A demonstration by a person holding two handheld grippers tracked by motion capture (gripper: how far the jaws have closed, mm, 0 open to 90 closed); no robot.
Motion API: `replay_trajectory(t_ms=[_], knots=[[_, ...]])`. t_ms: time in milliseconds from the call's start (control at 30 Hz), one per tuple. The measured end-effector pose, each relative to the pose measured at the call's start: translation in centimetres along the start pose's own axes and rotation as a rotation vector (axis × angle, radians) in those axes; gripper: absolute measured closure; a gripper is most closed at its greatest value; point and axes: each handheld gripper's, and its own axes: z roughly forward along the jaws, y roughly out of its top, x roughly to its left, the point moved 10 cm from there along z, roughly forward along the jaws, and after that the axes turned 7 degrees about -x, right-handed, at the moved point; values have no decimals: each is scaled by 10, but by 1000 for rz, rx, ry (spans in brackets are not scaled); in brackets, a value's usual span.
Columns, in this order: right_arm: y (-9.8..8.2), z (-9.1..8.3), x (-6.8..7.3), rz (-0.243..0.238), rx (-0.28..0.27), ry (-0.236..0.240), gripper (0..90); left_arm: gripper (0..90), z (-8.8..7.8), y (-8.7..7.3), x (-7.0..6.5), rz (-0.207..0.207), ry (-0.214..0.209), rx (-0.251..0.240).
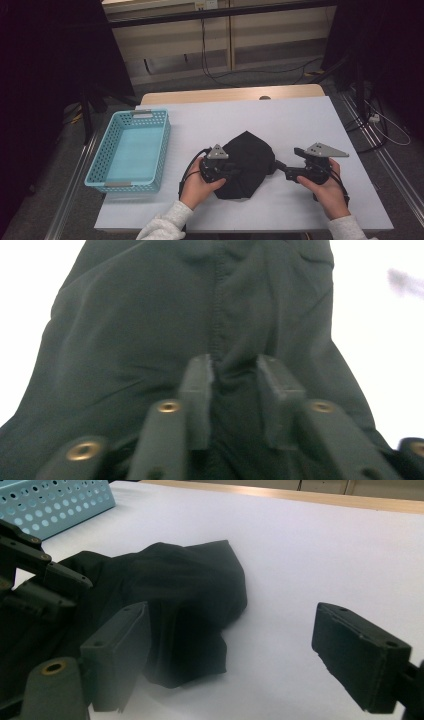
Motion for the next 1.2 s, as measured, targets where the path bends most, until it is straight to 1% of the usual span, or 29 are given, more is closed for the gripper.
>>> replay_trajectory(t_ms=[67, 133, 167, 267, 333, 367, 467, 500, 567, 667, 767, 833, 867, 900, 933, 967, 1000, 1067, 1133, 1200], knots=[[0, 1, 0, 0, 2, 2, 163, 808, -4, 3, 4, -13, 9, -13], [0, 1, 0, 2, 1, 2, 163, 830, -13, 10, 8, -42, 7, -33], [0, 1, 0, 2, 1, 1, 163, 835, -19, 14, 11, -48, 11, -41], [0, 1, 1, 3, 1, 3, 163, 843, -40, 28, 25, -73, 43, -97], [-1, 2, 1, 2, 4, 6, 163, 845, -53, 32, 39, -81, 88, -116], [-1, 3, 2, -3, 3, 8, 163, 846, -58, 33, 45, -91, 108, -127], [-2, 4, 4, -4, 6, 12, 165, 847, -67, 29, 62, -117, 161, -133], [-2, 5, 5, -5, 8, 13, 165, 847, -68, 27, 65, -128, 172, -131], [-2, 6, 6, -13, 10, 15, 166, 847, -68, 24, 70, -135, 188, -134], [-3, 8, 10, -15, 18, 27, 175, 846, -66, 21, 73, -130, 212, -128], [-7, 12, 20, -39, 41, 57, 196, 846, -64, 17, 76, -122, 231, -108], [-9, 15, 26, -56, 59, 72, 195, 847, -62, 14, 78, -141, 242, -101], [-9, 17, 27, -64, 61, 68, 174, 848, -61, 11, 80, -140, 252, -93], [-9, 17, 26, -61, 58, 50, 148, 849, -61, 9, 82, -147, 260, -89], [-8, 18, 26, -49, 53, 46, 153, 848, -61, 6, 84, -158, 264, -85], [-6, 17, 26, -42, 45, 54, 163, 848, -61, 5, 85, -166, 268, -87], [-6, 17, 24, -43, 40, 52, 157, 848, -63, 4, 87, -165, 273, -82], [-5, 15, 22, -42, 36, 46, 153, 848, -64, 6, 88, -180, 269, -92], [-6, 14, 20, -36, 37, 42, 152, 845, -67, 8, 87, -174, 265, -94], [-5, 14, 19, -28, 34, 42, 149, 832, -68, 12, 84, -174, 256, -108]])
